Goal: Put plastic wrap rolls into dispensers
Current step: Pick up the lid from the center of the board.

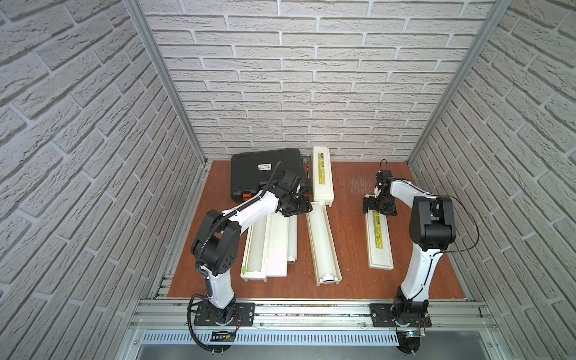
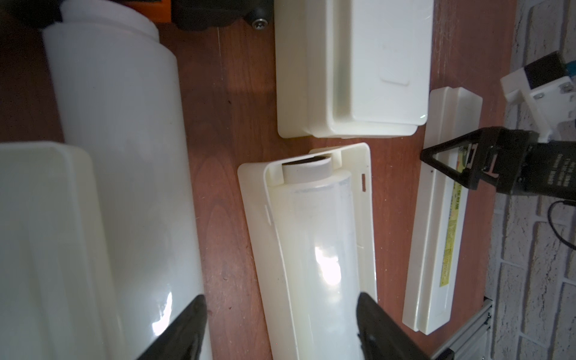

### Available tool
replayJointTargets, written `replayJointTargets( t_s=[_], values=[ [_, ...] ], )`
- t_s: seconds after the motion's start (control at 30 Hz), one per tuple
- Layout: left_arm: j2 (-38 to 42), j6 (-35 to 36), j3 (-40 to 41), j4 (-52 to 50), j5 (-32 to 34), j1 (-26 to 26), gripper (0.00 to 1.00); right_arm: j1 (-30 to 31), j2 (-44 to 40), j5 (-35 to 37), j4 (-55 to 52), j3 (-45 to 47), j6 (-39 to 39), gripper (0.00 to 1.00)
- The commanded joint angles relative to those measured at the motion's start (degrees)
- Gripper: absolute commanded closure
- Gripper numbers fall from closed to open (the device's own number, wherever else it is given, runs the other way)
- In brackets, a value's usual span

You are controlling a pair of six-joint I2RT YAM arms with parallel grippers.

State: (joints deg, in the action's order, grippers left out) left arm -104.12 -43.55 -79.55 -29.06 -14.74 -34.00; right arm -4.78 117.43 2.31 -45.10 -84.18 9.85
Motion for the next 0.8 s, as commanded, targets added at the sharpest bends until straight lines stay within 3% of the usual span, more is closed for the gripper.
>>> replayJointTargets(
  t_s=[0.0,0.17,0.33,0.57,0.77],
  values=[
    [-0.74,0.80,-1.54,-0.91,0.45,-0.33,0.24,-0.22,0.03,-1.51,3.52,1.75,-1.58,0.10],
    [-0.98,1.74,-1.65,-1.16,-0.36,-0.31,0.23,-0.06,-7.70,-3.14,2.94,3.08,-0.52,0.23],
    [-1.83,2.81,-1.49,-1.05,-1.55,-0.36,0.23,2.61,-20.39,-9.85,0.23,6.28,2.24,0.32],
    [-1.52,3.81,-0.96,0.48,-2.80,-0.37,0.23,13.64,-33.09,-11.06,-6.11,10.64,5.45,0.34],
    [2.65,3.82,3.05,6.23,-3.34,-0.53,0.18,24.09,-38.49,-9.31,-2.96,14.92,16.37,0.35]
  ],
)
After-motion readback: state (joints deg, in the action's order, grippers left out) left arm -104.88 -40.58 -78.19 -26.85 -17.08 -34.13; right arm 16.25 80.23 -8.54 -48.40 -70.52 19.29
